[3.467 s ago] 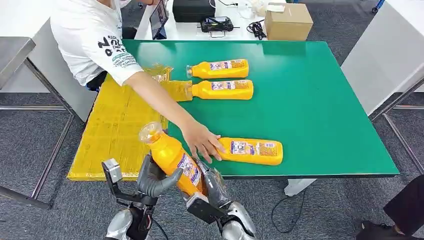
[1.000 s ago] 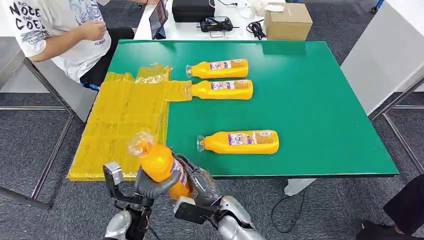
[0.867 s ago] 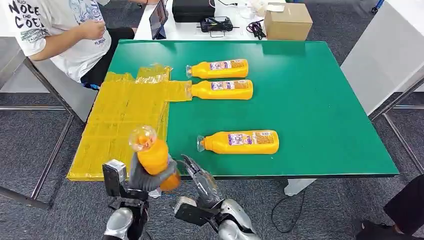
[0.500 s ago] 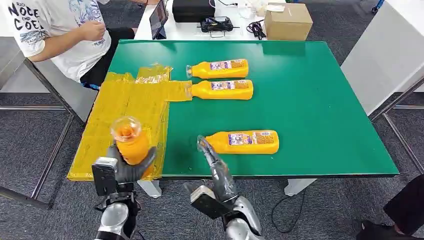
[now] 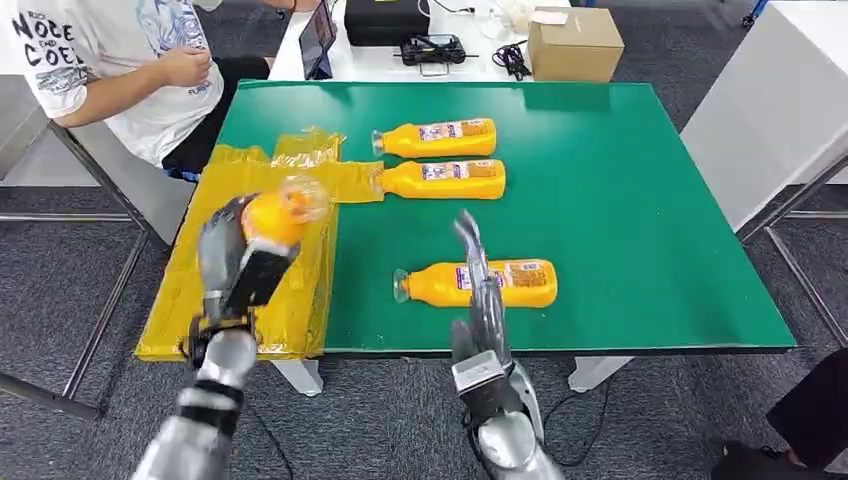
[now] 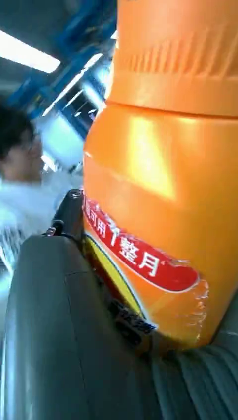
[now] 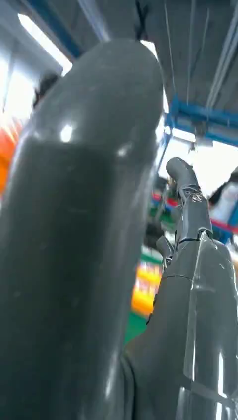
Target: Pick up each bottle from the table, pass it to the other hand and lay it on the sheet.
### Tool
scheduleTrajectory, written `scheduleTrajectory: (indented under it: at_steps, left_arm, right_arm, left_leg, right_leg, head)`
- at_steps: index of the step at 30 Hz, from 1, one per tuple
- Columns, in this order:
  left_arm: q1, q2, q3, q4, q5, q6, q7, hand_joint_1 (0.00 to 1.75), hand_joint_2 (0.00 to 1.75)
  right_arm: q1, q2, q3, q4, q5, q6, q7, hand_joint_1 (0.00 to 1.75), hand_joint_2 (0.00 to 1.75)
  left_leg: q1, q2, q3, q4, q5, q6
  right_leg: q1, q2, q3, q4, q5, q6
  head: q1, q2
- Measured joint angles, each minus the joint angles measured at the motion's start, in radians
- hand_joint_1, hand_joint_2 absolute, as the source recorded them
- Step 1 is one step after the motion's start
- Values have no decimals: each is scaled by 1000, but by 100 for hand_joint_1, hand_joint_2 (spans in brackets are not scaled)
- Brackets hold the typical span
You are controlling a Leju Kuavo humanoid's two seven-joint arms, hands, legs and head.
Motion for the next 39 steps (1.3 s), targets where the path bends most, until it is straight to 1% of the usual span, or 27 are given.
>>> scheduleTrajectory:
  at_steps: [3,6,17,19,21,24,27,31,34,35,39]
  left_arm:
    - [-98,31,2,138,-40,-8,3,175,175]
    - [-143,45,3,219,-47,-6,2,175,175]
    - [-173,57,3,309,-54,-3,2,175,175]
    - [-179,59,3,319,-81,-19,19,175,175]
    - [-201,65,2,345,-134,-48,47,175,175]
    - [-277,83,-27,444,-290,-113,87,175,175]
    - [-341,105,-58,520,-372,-184,104,175,175]
    - [-404,142,-106,605,-439,-293,118,175,175]
    - [-441,183,-153,651,-510,-393,118,175,175]
    - [-449,195,-169,661,-523,-410,119,175,175]
    - [-473,236,-224,697,-557,-442,120,175,175]
  right_arm:
    - [-26,0,0,-13,2,15,8,0,0]
    - [-34,1,1,-19,3,17,8,0,0]
    - [-37,1,1,-21,4,17,8,0,0]
    - [-40,0,3,-21,8,24,8,0,0]
    - [-53,0,12,-17,24,50,15,0,0]
    - [-102,5,47,29,60,84,29,0,0]
    - [-129,13,87,85,69,92,32,0,0]
    - [-143,15,113,149,54,95,31,0,0]
    - [-143,15,118,189,34,103,26,0,0]
    - [-143,15,119,200,31,105,25,0,175]
    - [-142,15,127,240,24,109,23,0,175]
  left_leg:
    - [0,3,1,0,0,0]
    - [0,2,0,0,1,0]
    - [0,2,-1,0,0,0]
    - [0,2,-1,0,0,0]
    - [0,2,-1,0,1,1]
    - [1,2,-1,0,2,-1]
    - [2,2,-1,0,2,-1]
    - [2,2,-1,0,2,-1]
    - [2,2,-2,0,2,-1]
    - [2,2,-2,0,2,-1]
    - [3,2,-2,0,2,-1]
  right_leg:
    - [0,1,0,0,0,1]
    - [0,1,0,0,0,1]
    - [0,1,-1,0,0,1]
    - [0,1,-1,0,0,1]
    - [0,1,-1,0,0,1]
    - [1,1,-1,0,0,1]
    - [1,1,-1,1,0,1]
    - [2,1,-1,1,0,1]
    - [2,1,-2,1,0,1]
    - [2,1,-2,1,0,1]
    - [2,1,-2,1,0,1]
  head:
    - [-1,0]
    - [0,0]
    - [0,0]
    - [0,0]
    - [0,0]
    - [0,0]
    - [-1,0]
    - [0,0]
    - [0,0]
    - [0,0]
    - [-1,0]
